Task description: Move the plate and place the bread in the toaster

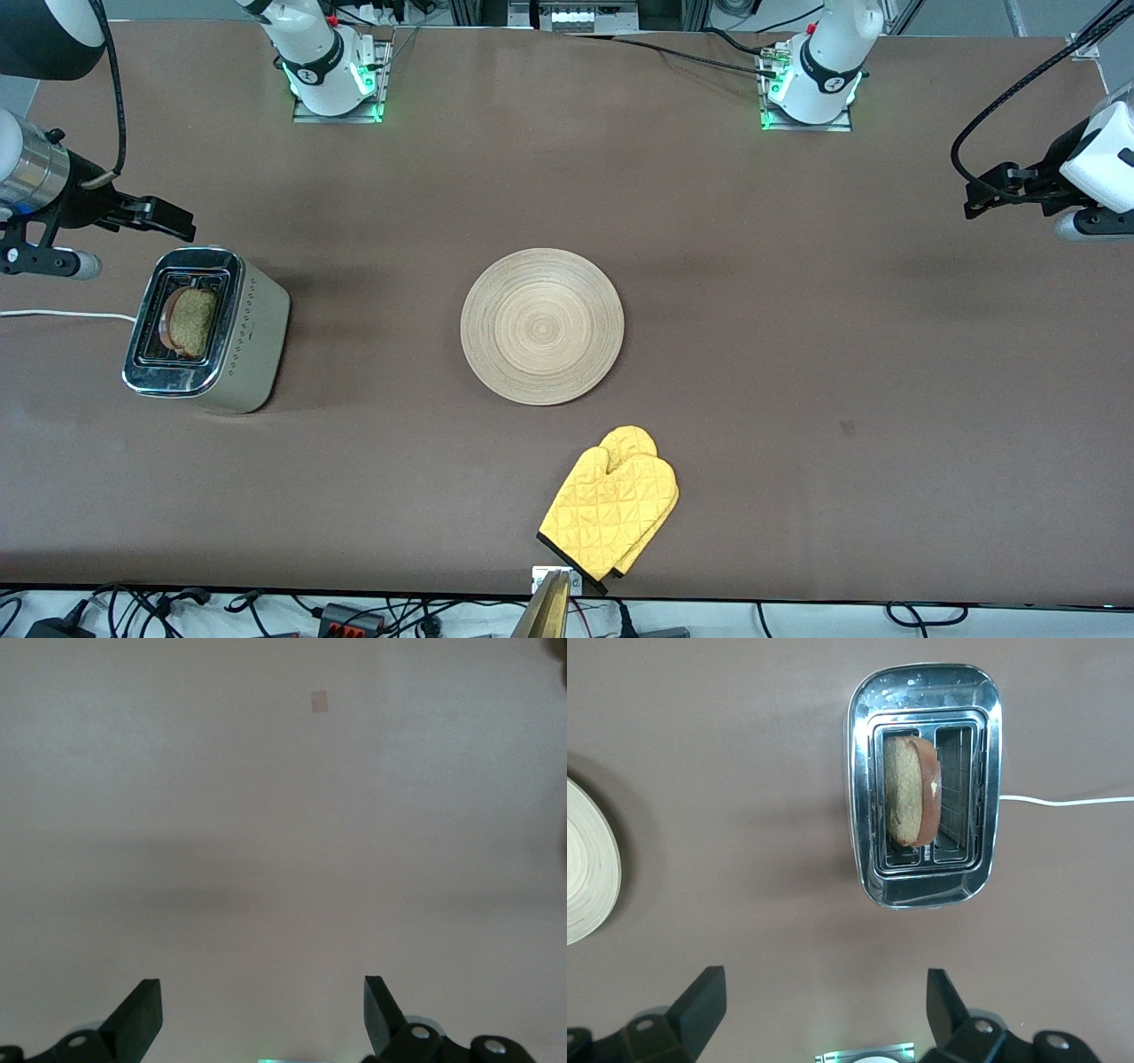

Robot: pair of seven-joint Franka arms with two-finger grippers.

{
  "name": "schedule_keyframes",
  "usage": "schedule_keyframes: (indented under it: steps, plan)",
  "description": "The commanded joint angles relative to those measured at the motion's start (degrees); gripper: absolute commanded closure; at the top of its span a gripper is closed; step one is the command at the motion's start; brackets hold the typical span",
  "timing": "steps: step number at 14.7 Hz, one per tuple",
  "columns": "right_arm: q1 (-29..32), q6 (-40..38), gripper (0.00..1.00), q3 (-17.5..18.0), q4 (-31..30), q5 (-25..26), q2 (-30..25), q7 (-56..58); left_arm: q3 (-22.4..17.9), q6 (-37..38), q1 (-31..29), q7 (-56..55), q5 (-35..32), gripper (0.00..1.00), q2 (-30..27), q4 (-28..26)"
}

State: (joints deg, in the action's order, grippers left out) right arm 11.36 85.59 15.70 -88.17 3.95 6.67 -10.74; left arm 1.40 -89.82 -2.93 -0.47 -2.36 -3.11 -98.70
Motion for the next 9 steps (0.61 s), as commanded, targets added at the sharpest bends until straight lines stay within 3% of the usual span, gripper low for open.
schedule_keyframes:
  steps: [1,9]
  plan:
    - [0.7,0.0,0.00,0.5,-0.5,-0.4,-0.5,1.6,-0.1,0.9,-0.5,0.6,1.0,0.00,0.3,0.8]
    - [0.8,-0.3,0.00,0.5,-0.5,-0.8,-0.5,1.7,-0.1,0.9,-0.8,0.6,1.0,0.00,0.3,0.8]
